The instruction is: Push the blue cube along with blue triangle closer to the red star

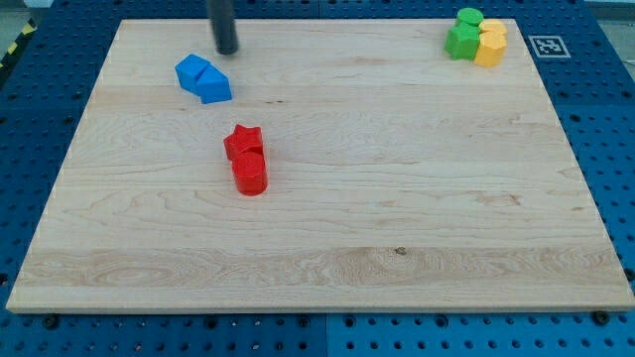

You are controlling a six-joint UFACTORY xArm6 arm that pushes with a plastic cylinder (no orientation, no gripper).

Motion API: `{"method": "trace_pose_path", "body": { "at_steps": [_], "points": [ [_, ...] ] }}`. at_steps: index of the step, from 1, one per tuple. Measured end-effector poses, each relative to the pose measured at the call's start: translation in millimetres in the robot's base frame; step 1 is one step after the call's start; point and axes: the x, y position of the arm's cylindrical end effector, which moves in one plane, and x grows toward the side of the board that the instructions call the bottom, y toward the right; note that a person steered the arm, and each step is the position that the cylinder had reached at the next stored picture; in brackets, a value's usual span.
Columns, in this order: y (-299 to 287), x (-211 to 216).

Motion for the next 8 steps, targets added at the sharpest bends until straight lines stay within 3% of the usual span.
{"method": "trace_pose_path", "body": {
  "at_steps": [1,2,4,8],
  "points": [
    [-52,-4],
    [-68,-2],
    [-56,38],
    [5,74]
  ]
}}
